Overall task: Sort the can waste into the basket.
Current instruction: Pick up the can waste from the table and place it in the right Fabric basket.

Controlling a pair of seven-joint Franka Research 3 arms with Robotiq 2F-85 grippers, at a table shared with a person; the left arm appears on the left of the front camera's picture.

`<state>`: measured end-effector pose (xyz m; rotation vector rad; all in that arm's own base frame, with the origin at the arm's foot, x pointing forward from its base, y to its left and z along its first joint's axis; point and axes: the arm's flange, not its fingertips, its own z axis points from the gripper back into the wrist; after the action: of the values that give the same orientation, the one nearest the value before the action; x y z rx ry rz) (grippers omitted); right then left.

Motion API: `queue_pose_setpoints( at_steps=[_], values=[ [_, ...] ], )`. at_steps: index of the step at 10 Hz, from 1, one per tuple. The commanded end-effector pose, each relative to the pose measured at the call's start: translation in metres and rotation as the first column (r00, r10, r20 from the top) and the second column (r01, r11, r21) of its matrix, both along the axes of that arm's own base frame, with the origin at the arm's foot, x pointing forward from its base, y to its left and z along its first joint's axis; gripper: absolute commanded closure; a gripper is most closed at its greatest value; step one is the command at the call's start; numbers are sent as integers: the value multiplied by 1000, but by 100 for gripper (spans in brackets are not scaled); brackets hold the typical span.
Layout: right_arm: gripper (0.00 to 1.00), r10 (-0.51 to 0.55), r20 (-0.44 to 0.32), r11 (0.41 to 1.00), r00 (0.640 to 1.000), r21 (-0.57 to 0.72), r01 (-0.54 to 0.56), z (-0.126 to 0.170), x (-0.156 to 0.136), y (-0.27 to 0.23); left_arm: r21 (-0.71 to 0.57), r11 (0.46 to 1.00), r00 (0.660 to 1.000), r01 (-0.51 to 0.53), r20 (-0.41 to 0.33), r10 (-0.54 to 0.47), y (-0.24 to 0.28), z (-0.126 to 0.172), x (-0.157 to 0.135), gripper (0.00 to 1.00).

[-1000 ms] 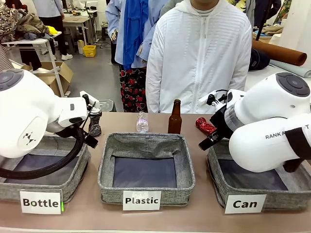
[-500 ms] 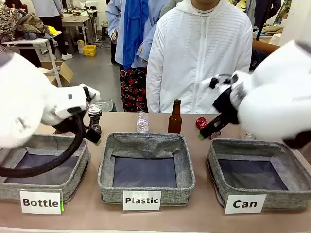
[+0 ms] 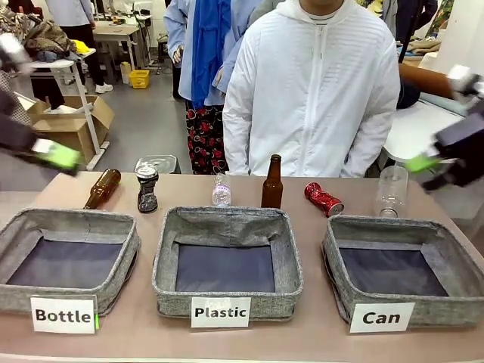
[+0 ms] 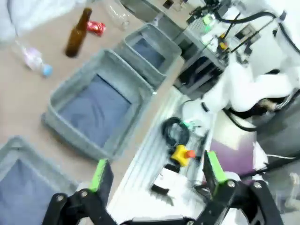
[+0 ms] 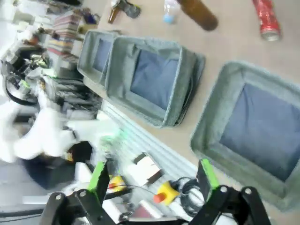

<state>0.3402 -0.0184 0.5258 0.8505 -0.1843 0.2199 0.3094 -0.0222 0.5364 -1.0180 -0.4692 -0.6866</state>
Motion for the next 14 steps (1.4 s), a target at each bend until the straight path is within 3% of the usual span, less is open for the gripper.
queue_pose_setpoints(
  at_steps=[1,3,6,7,8,12,13,14],
  values=[
    [0,-180,-145,952,973,225,210,-30,32,-77,-90,983,981,-158,-128,146,66,-42,11,0],
    [0,-294,-220,865,930,353,357,-54,32,-129,-189,929,927,-318,-266,264,101,-80,12,0],
    [0,-367,-288,808,884,371,457,-80,44,-145,-259,817,818,-515,-432,379,116,-111,19,0],
    [0,-415,-256,809,873,336,483,-82,46,-139,-181,776,744,-605,-477,468,103,-112,23,0],
    [0,-366,-323,805,873,361,471,-87,37,-155,-227,841,827,-491,-426,367,149,-114,26,0],
    [0,-366,-323,805,873,361,471,-87,37,-155,-227,841,827,-491,-426,367,149,-114,26,0],
    [0,-366,-323,805,873,361,471,-87,37,-155,-224,827,807,-515,-451,381,147,-115,28,0],
    [0,-366,-323,805,873,361,471,-87,37,-155,-175,866,819,-469,-454,351,155,-114,36,0]
  ],
)
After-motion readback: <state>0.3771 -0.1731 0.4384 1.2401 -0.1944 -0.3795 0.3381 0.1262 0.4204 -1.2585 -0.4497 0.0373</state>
